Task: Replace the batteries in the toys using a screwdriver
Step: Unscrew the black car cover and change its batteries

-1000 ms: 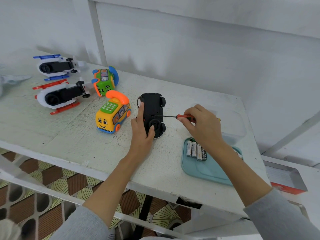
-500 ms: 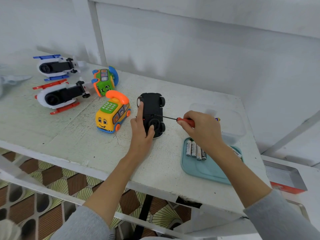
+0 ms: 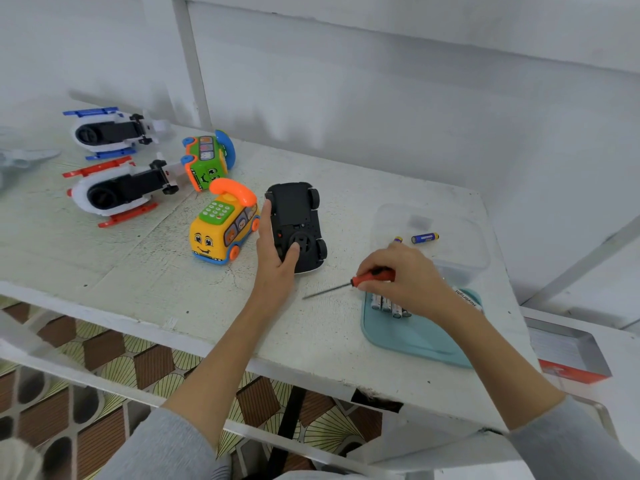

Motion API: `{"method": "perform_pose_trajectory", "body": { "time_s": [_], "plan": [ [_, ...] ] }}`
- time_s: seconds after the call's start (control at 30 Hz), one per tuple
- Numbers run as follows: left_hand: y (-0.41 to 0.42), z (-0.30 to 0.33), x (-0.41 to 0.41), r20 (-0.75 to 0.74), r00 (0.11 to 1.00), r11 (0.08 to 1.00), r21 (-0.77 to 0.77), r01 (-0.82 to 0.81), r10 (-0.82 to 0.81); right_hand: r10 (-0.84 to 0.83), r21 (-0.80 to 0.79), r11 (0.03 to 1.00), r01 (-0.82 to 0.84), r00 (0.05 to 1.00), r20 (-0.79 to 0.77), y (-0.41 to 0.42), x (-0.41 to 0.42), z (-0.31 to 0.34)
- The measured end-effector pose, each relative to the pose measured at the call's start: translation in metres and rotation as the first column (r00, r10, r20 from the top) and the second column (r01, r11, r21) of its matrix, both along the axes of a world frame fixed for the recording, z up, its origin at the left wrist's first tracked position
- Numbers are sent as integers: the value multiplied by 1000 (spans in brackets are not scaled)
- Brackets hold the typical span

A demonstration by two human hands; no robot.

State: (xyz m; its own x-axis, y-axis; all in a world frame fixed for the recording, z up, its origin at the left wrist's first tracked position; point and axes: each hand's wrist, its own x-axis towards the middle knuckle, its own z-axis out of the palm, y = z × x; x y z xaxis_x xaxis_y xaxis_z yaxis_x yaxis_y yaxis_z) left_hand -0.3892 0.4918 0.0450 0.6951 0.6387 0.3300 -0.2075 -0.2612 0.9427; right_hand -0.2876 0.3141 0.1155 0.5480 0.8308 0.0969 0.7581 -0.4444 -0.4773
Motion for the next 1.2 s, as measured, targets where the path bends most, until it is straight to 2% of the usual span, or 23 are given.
{"method": "perform_pose_trajectory", "body": {
  "time_s": [0.1,0.23,0.67,0.8,0.93,1.07,1.2],
  "plan": [
    [1,2,-2,8,1000,999,-35,19,-19,107,-80,990,-113,991,-78,7,-5,-7],
    [2,3,-2,-4,1000,998,-55,8,-8,202,-143,969,-200,979,-1,18,-10,-16],
    [-3,9,-4,-3,998,996,-48,70,-70,265,-200,947,-251,963,44,29,-12,-27],
    [-5,11,-3,15,999,993,-114,39,-38,268,-76,960,-268,963,-16,26,-6,-23],
    [-6,14,0,-49,999,989,-148,-17,9,202,88,976,-199,979,-30,23,4,-10],
    [1,21,6,-162,985,994,-83,-74,59,102,293,953,-82,993,-54,34,14,10],
    [12,41,17,-174,983,998,-7,-65,63,31,449,894,-4,998,-53,63,23,28]
  ]
}}
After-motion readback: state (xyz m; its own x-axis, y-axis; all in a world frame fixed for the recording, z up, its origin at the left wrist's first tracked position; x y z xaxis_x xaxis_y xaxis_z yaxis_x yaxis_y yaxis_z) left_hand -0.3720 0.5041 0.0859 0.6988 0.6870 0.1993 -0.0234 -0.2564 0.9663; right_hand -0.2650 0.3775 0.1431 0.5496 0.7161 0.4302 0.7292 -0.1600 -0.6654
